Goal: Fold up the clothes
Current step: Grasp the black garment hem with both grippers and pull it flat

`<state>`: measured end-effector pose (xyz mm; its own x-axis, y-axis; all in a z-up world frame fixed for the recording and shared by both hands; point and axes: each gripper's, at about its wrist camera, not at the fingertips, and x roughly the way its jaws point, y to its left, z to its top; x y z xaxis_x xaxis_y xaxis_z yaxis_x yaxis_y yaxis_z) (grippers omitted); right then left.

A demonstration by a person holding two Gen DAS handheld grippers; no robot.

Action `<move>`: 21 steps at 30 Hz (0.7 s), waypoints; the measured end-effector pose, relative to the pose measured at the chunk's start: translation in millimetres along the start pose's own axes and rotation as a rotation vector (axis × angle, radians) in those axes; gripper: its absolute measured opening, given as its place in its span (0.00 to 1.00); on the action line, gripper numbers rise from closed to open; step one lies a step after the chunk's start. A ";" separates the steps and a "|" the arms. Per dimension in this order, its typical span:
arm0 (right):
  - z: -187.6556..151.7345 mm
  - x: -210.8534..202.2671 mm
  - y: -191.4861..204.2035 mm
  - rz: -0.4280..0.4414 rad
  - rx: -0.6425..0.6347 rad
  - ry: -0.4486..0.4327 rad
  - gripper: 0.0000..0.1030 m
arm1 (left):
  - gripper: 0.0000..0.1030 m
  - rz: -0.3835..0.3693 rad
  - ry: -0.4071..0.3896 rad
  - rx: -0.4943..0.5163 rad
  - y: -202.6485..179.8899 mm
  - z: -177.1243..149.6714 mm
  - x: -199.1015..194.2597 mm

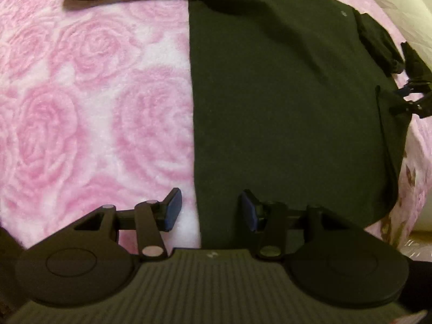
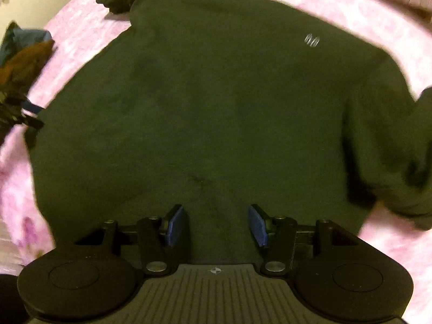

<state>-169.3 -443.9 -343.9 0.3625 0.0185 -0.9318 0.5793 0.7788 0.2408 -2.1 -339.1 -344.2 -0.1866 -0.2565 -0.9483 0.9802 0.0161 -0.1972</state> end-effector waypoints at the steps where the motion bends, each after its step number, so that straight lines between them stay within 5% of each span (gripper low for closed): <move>1: 0.4 -0.1 -0.1 -0.005 0.001 0.010 0.45 | 0.31 -0.008 -0.002 -0.002 0.5 -1.6 -1.3; 2: 0.0 -1.7 1.6 -0.018 -0.004 0.017 0.11 | 0.24 -0.023 0.000 -0.004 0.9 -2.8 -2.9; 3: -0.3 -3.3 3.3 -0.032 -0.009 0.024 0.02 | 0.05 -0.040 0.004 0.000 1.3 -3.2 -4.7; 8: -26.3 -38.8 22.6 -0.033 -0.093 0.065 0.02 | 0.01 -0.082 -0.010 0.039 -6.4 -18.1 -36.3; 14: -99.7 -91.3 53.3 -0.071 -0.285 0.225 0.02 | 0.01 -0.113 0.052 0.028 -10.2 -66.2 -75.0; 21: -171.1 -69.7 59.0 -0.081 -0.384 0.360 0.02 | 0.00 -0.116 0.186 -0.061 -20.1 -121.2 -56.9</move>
<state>-285.3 -292.0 -311.2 0.0146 0.1101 -0.9938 0.2613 0.9590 0.1100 -19.2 -207.7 -316.4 -0.3125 -0.0771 -0.9468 0.9467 0.0569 -0.3170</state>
